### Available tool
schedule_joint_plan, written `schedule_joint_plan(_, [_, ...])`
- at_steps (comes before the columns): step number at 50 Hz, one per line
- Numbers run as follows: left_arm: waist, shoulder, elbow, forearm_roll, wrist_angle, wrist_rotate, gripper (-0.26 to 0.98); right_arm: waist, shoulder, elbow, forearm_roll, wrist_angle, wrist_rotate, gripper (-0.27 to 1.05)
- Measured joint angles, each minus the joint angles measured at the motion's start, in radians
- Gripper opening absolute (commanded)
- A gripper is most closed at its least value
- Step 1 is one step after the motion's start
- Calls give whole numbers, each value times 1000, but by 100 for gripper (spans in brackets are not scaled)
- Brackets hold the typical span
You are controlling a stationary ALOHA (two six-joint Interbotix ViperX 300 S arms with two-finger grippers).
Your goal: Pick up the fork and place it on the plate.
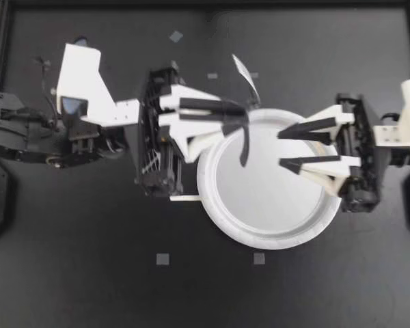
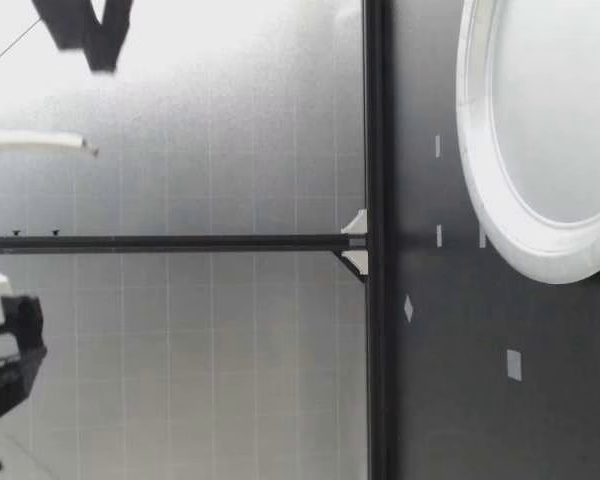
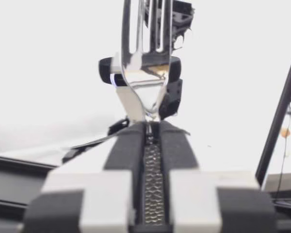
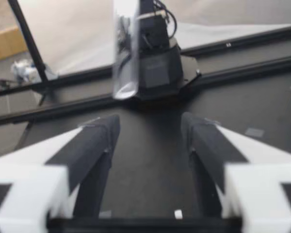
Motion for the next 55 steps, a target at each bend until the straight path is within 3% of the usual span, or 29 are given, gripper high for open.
schedule_joint_plan(15, [2,38,-6,5,-2,3,-6,14,133,-64,-9,-41,72,59])
schedule_joint_plan(45, [2,43,-6,6,0,25,-6,34,163,-86,-11,-52,89,58])
schedule_joint_plan(50, [2,48,-5,6,0,25,-6,34,167,-87,-11,-52,89,51])
schedule_joint_plan(55, [2,48,-6,5,0,25,-6,34,170,-87,-11,-52,89,30])
